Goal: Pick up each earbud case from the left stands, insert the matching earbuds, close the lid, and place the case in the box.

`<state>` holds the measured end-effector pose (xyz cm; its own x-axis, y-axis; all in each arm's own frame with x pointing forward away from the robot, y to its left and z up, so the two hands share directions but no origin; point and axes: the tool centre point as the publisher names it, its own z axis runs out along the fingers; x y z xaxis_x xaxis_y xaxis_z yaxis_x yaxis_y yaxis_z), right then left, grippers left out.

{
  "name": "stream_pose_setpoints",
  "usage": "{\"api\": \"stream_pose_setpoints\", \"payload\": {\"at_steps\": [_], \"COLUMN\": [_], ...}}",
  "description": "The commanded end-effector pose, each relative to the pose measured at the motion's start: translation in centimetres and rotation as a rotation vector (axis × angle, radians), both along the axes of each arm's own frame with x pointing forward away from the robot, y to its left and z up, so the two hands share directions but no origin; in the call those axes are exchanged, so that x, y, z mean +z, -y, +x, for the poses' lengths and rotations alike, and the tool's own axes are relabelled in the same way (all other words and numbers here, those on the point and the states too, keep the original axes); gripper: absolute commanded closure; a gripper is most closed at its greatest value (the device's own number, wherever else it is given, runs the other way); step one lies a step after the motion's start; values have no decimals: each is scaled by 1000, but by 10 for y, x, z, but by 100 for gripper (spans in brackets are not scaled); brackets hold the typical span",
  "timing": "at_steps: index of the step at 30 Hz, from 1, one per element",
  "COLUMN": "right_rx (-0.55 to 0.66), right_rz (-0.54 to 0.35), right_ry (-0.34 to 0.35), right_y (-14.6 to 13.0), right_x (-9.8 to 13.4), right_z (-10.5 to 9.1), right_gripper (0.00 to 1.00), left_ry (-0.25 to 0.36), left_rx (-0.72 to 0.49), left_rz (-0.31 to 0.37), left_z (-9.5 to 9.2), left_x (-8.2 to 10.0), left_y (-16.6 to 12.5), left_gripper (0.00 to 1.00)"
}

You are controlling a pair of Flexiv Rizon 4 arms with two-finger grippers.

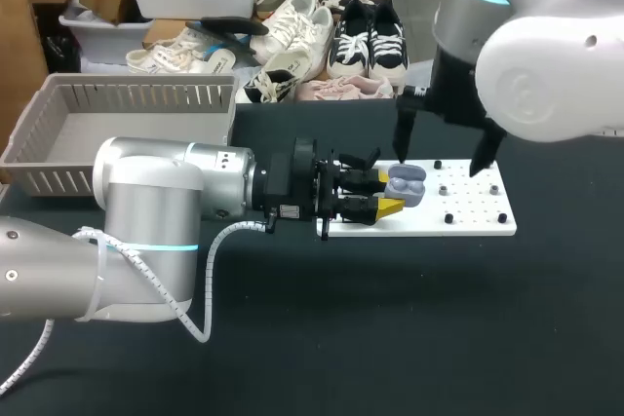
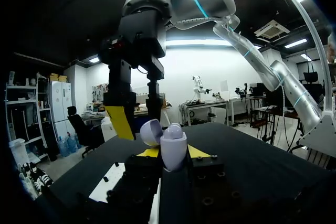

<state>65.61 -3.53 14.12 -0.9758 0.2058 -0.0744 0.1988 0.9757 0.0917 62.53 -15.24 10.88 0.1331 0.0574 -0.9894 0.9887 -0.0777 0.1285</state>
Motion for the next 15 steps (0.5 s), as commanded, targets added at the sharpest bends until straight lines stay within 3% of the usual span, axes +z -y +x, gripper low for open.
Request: {"api": "stream_pose_setpoints", "payload": {"at_steps": [1, 11, 15], "right_rx": [1, 23, 13], "right_rz": [-3, 25, 28], "right_ry": [2, 14, 55], "right_y": [4, 10, 14], "right_x": [3, 12, 18], "right_z": [-12, -37, -40], "right_gripper": [0, 0, 0], "left_ry": [2, 2, 2], "left_rx": [5, 5, 5], "left_rz": [-2, -2, -2], "left_z": [-1, -1, -1], "left_x": [0, 0, 0], "left_y": [0, 0, 0], "left_gripper": [100, 100, 100]}}
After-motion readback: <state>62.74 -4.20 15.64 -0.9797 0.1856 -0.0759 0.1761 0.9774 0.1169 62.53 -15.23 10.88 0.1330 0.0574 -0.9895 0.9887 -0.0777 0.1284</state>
